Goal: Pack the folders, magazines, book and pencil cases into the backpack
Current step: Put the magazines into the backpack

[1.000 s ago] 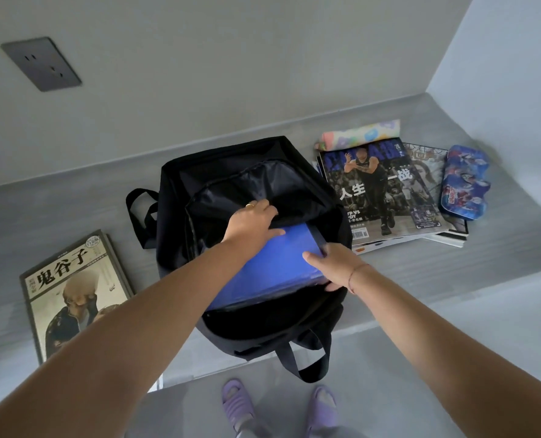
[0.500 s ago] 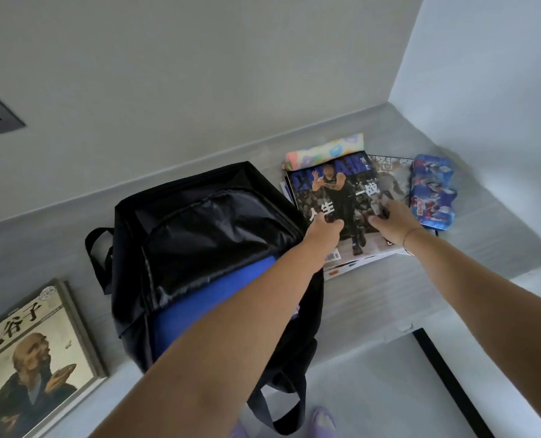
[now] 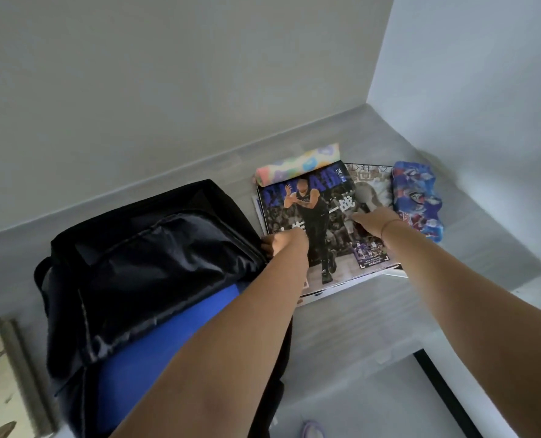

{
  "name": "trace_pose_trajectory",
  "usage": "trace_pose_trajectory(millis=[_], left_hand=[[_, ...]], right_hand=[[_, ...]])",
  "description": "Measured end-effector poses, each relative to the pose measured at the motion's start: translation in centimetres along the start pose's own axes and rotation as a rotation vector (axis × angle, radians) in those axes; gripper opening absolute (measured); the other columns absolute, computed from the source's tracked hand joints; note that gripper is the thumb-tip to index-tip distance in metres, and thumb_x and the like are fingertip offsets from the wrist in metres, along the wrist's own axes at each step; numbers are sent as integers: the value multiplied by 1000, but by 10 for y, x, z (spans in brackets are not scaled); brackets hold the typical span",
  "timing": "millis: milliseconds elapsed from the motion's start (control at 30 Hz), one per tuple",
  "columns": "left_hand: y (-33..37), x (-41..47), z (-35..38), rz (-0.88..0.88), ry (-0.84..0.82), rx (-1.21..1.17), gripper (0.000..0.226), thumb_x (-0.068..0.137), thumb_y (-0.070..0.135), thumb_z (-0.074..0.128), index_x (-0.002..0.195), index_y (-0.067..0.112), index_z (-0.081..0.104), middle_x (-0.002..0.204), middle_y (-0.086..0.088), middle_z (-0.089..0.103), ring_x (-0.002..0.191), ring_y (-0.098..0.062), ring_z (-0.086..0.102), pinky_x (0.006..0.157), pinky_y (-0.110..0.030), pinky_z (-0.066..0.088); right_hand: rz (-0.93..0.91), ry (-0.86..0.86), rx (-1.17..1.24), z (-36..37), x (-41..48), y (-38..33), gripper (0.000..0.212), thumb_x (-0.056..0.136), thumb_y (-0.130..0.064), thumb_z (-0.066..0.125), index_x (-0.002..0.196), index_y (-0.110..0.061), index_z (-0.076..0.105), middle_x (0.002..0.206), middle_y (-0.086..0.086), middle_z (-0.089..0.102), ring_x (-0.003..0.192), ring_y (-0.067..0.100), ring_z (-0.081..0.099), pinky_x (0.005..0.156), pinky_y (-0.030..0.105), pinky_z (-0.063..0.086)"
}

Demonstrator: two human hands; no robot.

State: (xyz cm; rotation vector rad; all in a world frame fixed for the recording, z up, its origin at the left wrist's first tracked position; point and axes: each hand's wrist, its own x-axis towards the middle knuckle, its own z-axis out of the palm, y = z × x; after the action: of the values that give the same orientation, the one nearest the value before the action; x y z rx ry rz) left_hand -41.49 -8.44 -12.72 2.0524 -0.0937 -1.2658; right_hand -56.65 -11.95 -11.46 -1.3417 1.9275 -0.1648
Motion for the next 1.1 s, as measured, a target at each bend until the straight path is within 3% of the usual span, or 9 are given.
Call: trace_pose_trajectory(millis=[67, 167, 233, 300, 467, 600, 833, 1000, 1100], left_hand=[[9, 7, -8, 13, -60, 156, 56, 95, 19, 45, 146, 5, 26, 152, -12, 30, 138, -28, 33, 111, -37, 31], [17, 11, -20, 208, -125, 540, 45, 98, 13, 43, 142, 3, 33, 148, -10, 37, 132, -24, 40, 106, -30, 34], [34, 8, -21, 162, -188, 438, 43, 100, 15, 39, 141, 1, 34, 141, -11, 43, 106, -26, 54, 92, -28, 45], [32, -5, -31, 113, -285, 494, 46, 98, 14, 43, 140, -1, 33, 122, -13, 43, 75, -28, 46, 80, -32, 43], [17, -15, -32, 13, -416, 159, 46, 93, 22, 57, 132, 1, 45, 96, -11, 57, 82, -24, 55, 79, -33, 47], [6, -16, -38, -64, -491, -39, 42, 82, 49, 65, 95, 10, 61, 72, -4, 72, 59, -15, 68, 50, -23, 53], [5, -24, -55, 16, -893, -262, 67, 80, 59, 52, 126, 10, 58, 129, -14, 60, 117, -29, 58, 102, -46, 43], [17, -17, -75, 329, -850, -244, 30, 93, 19, 53, 119, 4, 57, 113, -13, 61, 105, -29, 58, 109, -49, 36], [18, -27, -81, 452, -795, -200, 15, 92, 10, 55, 106, 11, 61, 104, -11, 64, 103, -28, 59, 109, -51, 36]], right_hand=[[9, -74, 29, -4, 1, -2, 62, 90, -48, 50, 132, -3, 43, 97, 15, 59, 85, 23, 57, 76, 34, 48], [-122, -156, 8, -6, 5, 4, 51, 90, -43, 52, 127, -9, 46, 100, 14, 59, 93, 26, 57, 77, 35, 48], [-181, -192, 40, -13, 6, 6, 41, 88, -38, 55, 120, -12, 51, 109, 20, 60, 102, 31, 57, 83, 36, 47], [-218, -221, 126, -24, 5, 5, 35, 87, -34, 60, 114, -14, 54, 108, 17, 60, 97, 28, 58, 82, 36, 48], [-366, -282, 424, -52, -18, 20, 16, 82, -22, 68, 98, -25, 65, 96, 8, 74, 86, 21, 71, 85, 40, 52], [-516, -359, 581, -62, -51, 32, 43, 71, -23, 69, 112, -12, 60, 88, 2, 75, 81, 17, 72, 70, 26, 57], [-642, -307, 780, -67, -82, 36, 36, 74, -5, 61, 108, -18, 62, 87, -5, 74, 80, 9, 70, 69, 20, 55], [-637, -213, 790, -69, -85, 44, 49, 69, 2, 65, 111, -22, 60, 91, -1, 75, 83, 14, 71, 70, 26, 58], [-591, -163, 791, -53, -84, 57, 53, 74, 18, 58, 109, -21, 55, 84, -6, 74, 75, 5, 70, 62, 18, 55]])
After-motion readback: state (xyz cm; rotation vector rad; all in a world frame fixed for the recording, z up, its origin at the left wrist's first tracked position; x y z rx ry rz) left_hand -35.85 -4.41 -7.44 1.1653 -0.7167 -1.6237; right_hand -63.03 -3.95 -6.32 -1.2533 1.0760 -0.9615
